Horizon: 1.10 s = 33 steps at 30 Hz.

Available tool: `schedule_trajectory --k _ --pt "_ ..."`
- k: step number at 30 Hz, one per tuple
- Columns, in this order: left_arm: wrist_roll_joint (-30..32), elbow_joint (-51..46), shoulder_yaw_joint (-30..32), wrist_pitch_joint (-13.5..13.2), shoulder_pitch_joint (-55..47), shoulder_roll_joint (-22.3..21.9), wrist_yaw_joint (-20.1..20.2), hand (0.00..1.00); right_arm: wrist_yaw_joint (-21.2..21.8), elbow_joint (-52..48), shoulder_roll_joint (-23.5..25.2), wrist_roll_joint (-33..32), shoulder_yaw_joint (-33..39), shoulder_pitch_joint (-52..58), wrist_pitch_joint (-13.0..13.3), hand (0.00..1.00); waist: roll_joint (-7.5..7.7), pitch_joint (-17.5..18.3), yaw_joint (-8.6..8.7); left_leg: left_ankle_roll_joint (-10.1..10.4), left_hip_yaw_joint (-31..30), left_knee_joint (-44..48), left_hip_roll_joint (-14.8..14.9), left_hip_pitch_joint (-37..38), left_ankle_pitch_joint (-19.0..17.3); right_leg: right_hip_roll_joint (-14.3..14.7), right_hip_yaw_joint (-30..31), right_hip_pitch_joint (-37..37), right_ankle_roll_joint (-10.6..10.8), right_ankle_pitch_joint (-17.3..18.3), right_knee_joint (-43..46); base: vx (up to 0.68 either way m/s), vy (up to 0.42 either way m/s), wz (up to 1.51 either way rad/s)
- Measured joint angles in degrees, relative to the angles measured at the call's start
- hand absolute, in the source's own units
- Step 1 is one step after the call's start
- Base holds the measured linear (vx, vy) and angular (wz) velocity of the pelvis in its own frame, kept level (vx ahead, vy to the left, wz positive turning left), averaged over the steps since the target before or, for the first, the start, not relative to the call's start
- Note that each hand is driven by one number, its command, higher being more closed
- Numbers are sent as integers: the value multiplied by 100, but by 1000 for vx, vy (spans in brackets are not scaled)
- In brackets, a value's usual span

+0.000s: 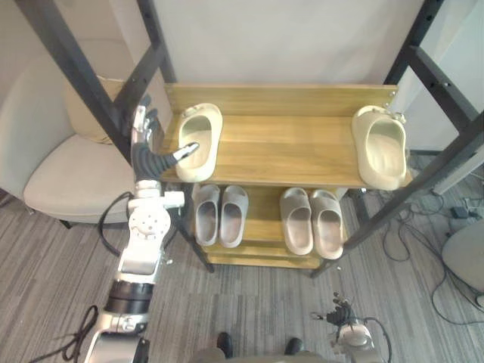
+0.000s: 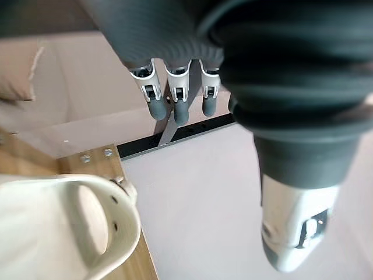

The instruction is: Organize the slippers on the shoe rack

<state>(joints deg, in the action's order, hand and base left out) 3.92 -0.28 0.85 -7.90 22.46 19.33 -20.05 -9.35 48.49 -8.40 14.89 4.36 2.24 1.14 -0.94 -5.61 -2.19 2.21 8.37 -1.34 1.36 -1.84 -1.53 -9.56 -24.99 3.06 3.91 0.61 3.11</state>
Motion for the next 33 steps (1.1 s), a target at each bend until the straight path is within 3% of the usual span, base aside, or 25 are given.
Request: schedule_trajectory --k 12,18,26,33 --pt "55 822 314 278 699 281 -113 0 34 -127 1 -156 13 -14 1 0 -12 -219 50 0 144 22 28 -125 -1 55 203 201 -30 -56 -47 2 -11 -9" --pt "110 1289 340 406 1172 777 -108 0 54 -280 25 -214 -5 -137 17 0 -2 -447 74 0 206 44 42 -220 -1 84 311 356 -76 -103 -42 -16 -15 -8" --pt "171 1688 317 479 1554 986 -90 0 156 -484 119 -375 -17 -161 23 0 -20 -528 63 17 205 72 96 -381 38 140 377 546 -153 -166 -10 -35 -24 -4" --pt "510 2187 268 624 2022 1434 43 0 171 -499 113 -428 -16 -172 34 0 -66 -677 80 107 215 38 215 -558 185 255 414 758 -295 -257 -21 -68 -38 -4"
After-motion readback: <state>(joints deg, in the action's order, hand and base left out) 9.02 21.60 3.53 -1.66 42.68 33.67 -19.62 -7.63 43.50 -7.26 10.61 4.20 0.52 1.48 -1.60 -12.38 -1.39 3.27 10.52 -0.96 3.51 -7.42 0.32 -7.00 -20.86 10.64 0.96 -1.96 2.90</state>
